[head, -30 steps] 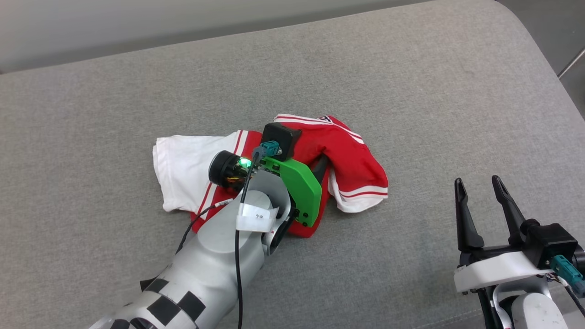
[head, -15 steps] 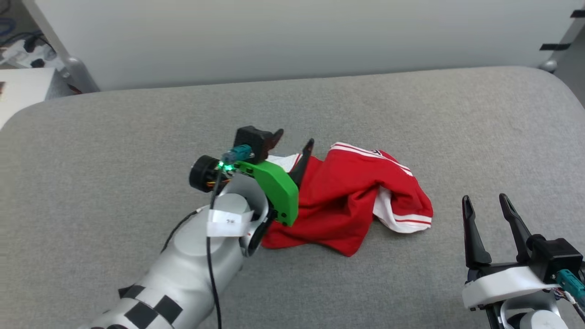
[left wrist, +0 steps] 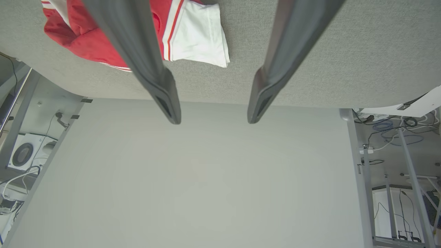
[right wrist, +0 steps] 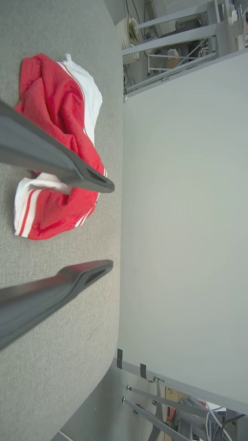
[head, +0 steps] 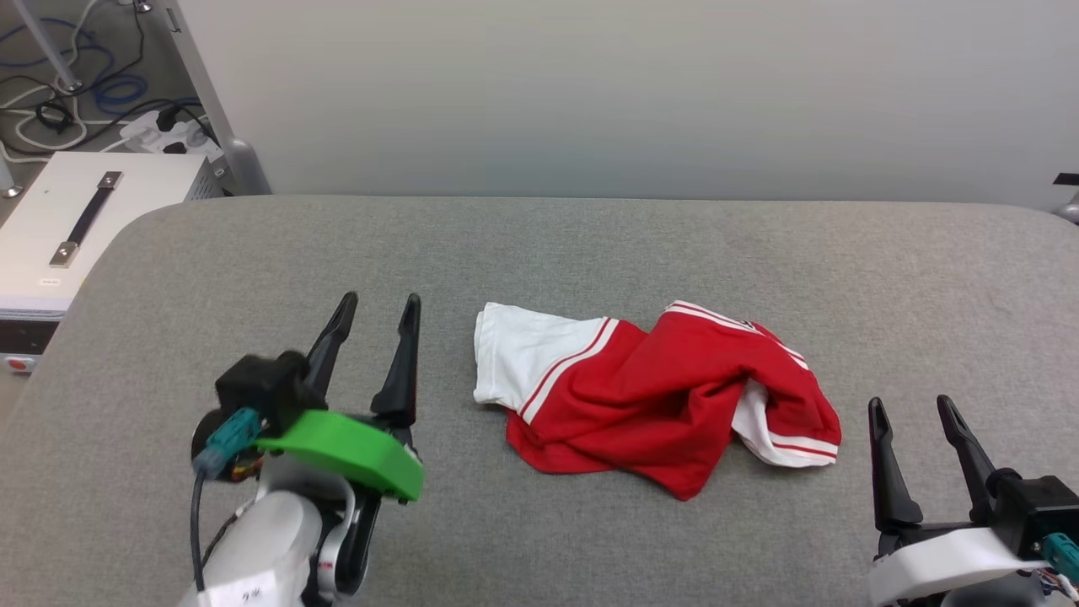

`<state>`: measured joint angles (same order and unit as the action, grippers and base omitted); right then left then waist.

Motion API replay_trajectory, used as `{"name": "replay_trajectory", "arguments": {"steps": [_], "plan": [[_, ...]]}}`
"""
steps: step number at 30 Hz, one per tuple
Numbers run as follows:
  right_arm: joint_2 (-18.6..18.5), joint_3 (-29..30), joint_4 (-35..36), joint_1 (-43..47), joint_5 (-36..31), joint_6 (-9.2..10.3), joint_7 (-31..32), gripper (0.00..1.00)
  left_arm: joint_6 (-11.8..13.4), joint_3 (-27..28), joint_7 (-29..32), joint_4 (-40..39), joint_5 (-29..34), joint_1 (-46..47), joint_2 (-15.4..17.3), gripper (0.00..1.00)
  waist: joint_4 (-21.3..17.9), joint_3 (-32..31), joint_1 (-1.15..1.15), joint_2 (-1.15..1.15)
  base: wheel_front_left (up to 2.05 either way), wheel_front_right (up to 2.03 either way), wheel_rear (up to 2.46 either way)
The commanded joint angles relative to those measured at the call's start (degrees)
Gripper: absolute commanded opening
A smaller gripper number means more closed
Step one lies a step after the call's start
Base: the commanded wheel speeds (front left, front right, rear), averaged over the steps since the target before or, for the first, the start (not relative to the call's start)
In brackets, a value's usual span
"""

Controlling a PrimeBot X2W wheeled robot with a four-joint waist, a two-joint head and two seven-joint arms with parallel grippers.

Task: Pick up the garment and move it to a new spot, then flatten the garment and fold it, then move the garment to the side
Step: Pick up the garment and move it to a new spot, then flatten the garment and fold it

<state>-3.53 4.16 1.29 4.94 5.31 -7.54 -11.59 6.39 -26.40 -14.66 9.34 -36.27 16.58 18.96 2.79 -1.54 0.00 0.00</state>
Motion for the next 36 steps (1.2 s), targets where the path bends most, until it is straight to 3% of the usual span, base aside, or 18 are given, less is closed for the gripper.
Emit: {"name": "replay_trajectory", "arguments": {"steps": [1, 11, 21, 23, 29, 36], "plan": [[-0.2, 0.1, 0.0, 0.9, 0.3, 0.05, -0.1, 1.00, 0.1, 2.0, -0.3, -2.2, 1.2, -3.5, -0.6, 1.00, 0.4, -0.2, 0.00, 0.00, 0.00, 0.00, 0.00], [-0.2, 0.0, -1.0, 1.7, 1.1, 0.05, -0.7, 1.00, -5.3, 9.4, -0.3, -4.5, 4.1, -14.8, -7.8, 1.00, 0.8, -0.3, 0.00, 0.00, 0.00, 0.00, 0.00], [0.0, -0.6, -1.0, 1.1, 1.0, 0.05, -0.9, 1.00, -9.8, 12.2, -0.3, -2.5, 9.1, -14.0, -11.3, 1.00, -0.5, 1.3, 0.00, 0.00, 0.00, 0.00, 0.00], [-0.1, -0.8, -0.8, 0.7, 0.9, 0.05, -0.8, 1.00, -10.8, 12.5, -0.3, -1.7, 7.5, -13.2, -12.0, 1.00, -1.1, 2.2, 0.00, 0.00, 0.00, 0.00, 0.00], [-0.5, -0.6, 0.4, -0.5, 0.9, 0.05, -0.7, 1.00, -12.2, 10.2, 6.2, 0.2, 8.3, -5.4, -8.5, 1.00, -3.3, 7.1, 0.00, 0.00, 0.00, 0.00, 0.00], [-1.0, -1.5, 1.5, -3.3, 1.0, 0.05, -1.0, 1.00, -13.5, 6.2, 24.7, 3.7, 4.7, 11.2, -3.7, 1.00, -6.4, 13.9, 0.00, 0.00, 0.00, 0.00, 0.00]]}}
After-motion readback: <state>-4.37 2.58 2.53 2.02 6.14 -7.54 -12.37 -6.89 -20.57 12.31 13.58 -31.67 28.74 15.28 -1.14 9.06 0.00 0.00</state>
